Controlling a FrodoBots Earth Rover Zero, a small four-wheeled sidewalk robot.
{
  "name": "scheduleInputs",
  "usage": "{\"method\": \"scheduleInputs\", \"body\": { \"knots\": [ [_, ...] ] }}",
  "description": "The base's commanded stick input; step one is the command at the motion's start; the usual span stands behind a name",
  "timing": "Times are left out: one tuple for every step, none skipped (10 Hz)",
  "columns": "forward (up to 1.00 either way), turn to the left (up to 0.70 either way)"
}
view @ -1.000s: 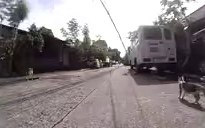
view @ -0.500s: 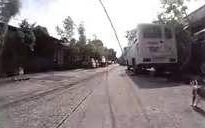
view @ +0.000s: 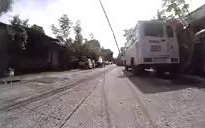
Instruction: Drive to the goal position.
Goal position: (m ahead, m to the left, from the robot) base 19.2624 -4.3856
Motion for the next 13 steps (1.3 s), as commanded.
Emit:
{"method": "scheduleInputs", "body": {
  "knots": [
    [0.7, 0.0],
    [0.7, 0.0],
    [0.7, 0.0],
    [0.7, 0.0],
    [0.7, 0.0],
    [0.7, 0.0],
    [0.7, 0.0],
    [0.7, 0.0],
    [0.7, 0.0],
    [0.7, 0.0],
    [0.7, 0.0],
    [0.7, 0.0],
    [0.7, 0.0]
  ]
}}
